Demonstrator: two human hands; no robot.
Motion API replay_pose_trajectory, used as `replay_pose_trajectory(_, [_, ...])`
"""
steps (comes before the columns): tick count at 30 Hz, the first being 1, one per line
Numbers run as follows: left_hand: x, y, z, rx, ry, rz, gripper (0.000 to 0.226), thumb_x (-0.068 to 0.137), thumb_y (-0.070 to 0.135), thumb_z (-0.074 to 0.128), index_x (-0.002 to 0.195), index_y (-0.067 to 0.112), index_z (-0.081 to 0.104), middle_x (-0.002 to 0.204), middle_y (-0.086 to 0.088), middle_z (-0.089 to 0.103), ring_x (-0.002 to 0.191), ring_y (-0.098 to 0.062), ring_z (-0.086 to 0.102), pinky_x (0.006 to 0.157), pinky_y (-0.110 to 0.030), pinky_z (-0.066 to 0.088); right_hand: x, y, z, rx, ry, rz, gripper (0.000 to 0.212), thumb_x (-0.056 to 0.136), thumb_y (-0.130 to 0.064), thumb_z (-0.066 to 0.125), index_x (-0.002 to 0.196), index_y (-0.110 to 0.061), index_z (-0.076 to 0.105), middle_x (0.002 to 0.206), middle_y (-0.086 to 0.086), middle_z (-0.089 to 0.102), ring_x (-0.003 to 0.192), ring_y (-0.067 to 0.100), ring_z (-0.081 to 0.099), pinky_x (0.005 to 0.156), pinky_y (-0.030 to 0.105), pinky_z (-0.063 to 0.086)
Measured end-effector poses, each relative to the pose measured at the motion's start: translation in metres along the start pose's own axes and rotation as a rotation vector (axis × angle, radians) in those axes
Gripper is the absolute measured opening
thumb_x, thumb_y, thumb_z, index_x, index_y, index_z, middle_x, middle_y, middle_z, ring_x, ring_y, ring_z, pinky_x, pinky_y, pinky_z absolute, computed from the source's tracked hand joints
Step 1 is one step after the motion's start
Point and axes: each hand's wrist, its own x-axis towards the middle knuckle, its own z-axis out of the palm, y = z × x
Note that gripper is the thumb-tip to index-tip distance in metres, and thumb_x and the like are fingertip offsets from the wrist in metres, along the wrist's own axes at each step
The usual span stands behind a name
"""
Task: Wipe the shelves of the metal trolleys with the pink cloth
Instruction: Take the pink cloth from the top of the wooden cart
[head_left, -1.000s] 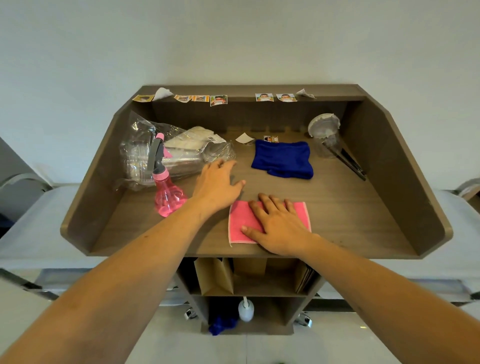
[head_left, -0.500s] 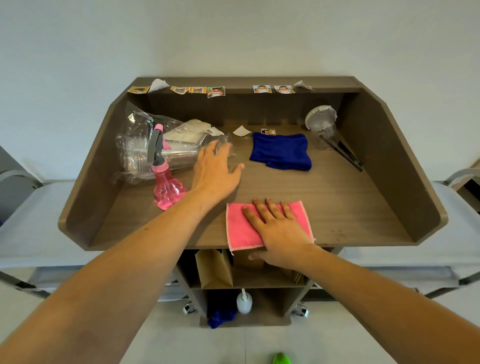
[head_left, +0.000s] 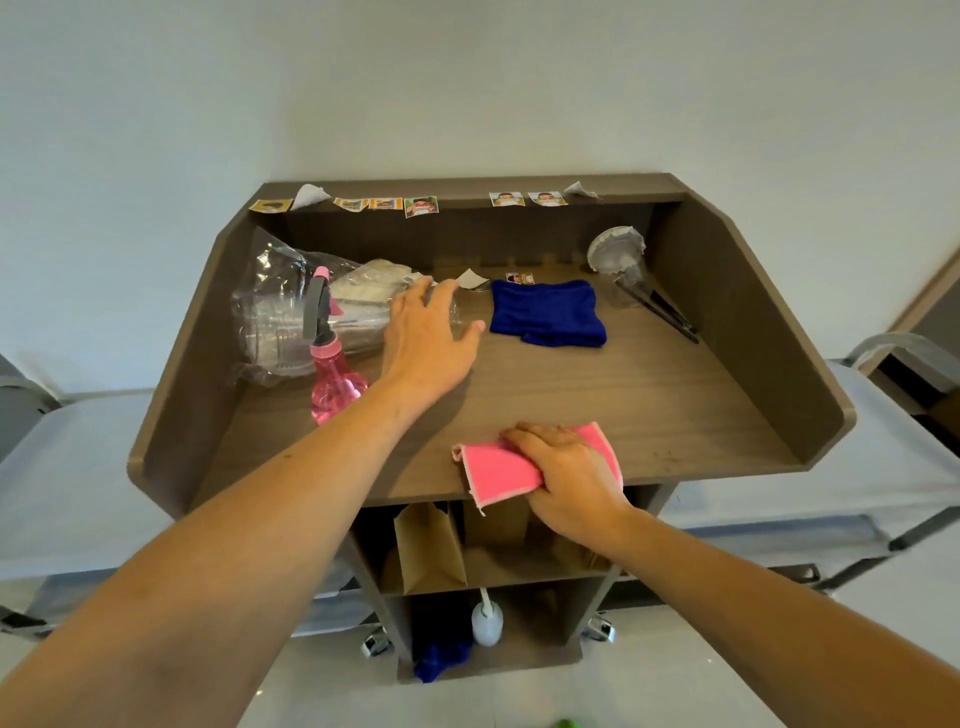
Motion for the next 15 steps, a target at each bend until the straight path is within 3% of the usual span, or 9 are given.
replay_pose_trajectory(4, [0.000,0.002,-0.002,-0.009,-0.005,0.016,0.062,0.095,0.046,0.061,0.149,0.024,0.041,0.158,-0.008,0.031,0.146,-0.029,0.025,0.117,-0.052,0.032,-0.004,-0.002,0.000,-0.095,-0.085,-0.017,0.062,0.090,-0.023,0.069,0.149,-0.026,0.049,0.160,0.004,0.040,0.150,0.024,0.031,0.123,0.037,0.013])
replay_pose_trajectory(7, [0.001,0.001,-0.002,-0.020,0.002,0.017,0.061,0.094,0.046,0.061,0.148,0.024,0.042,0.157,-0.008,0.033,0.146,-0.030,0.026,0.117,-0.052,0.032,-0.007,-0.004,0.002,-0.025,0.065,0.019,0.049,0.089,-0.017,0.073,0.137,-0.022,0.063,0.143,0.003,0.058,0.135,0.024,0.046,0.111,0.032,0.028])
replay_pose_trajectory(10, [0.003,0.002,0.000,-0.028,-0.005,0.016,0.059,0.094,0.046,0.061,0.146,0.025,0.043,0.155,-0.008,0.035,0.144,-0.030,0.029,0.116,-0.050,0.033,-0.002,-0.008,-0.004,0.170,0.242,0.198,0.041,0.088,-0.013,0.077,0.127,-0.020,0.068,0.118,-0.004,0.065,0.115,0.015,0.054,0.093,0.027,0.042])
replay_pose_trajectory(13, [0.008,0.007,0.002,-0.044,-0.008,0.004,0.056,0.095,0.046,0.061,0.145,0.025,0.046,0.152,-0.006,0.040,0.141,-0.027,0.033,0.112,-0.045,0.033,0.017,-0.010,-0.023,0.531,0.304,0.400,0.030,0.095,-0.012,0.068,0.123,-0.024,0.065,0.105,-0.016,0.065,0.099,0.002,0.061,0.073,0.017,0.051])
replay_pose_trajectory(15, [0.012,0.013,0.000,-0.095,-0.005,0.000,0.050,0.097,0.046,0.058,0.141,0.025,0.051,0.145,-0.004,0.049,0.135,-0.025,0.041,0.106,-0.040,0.037,0.032,-0.008,-0.040,0.719,0.367,0.490,0.017,0.099,-0.018,0.065,0.114,-0.025,0.065,0.102,-0.014,0.066,0.096,0.007,0.064,0.070,0.022,0.052])
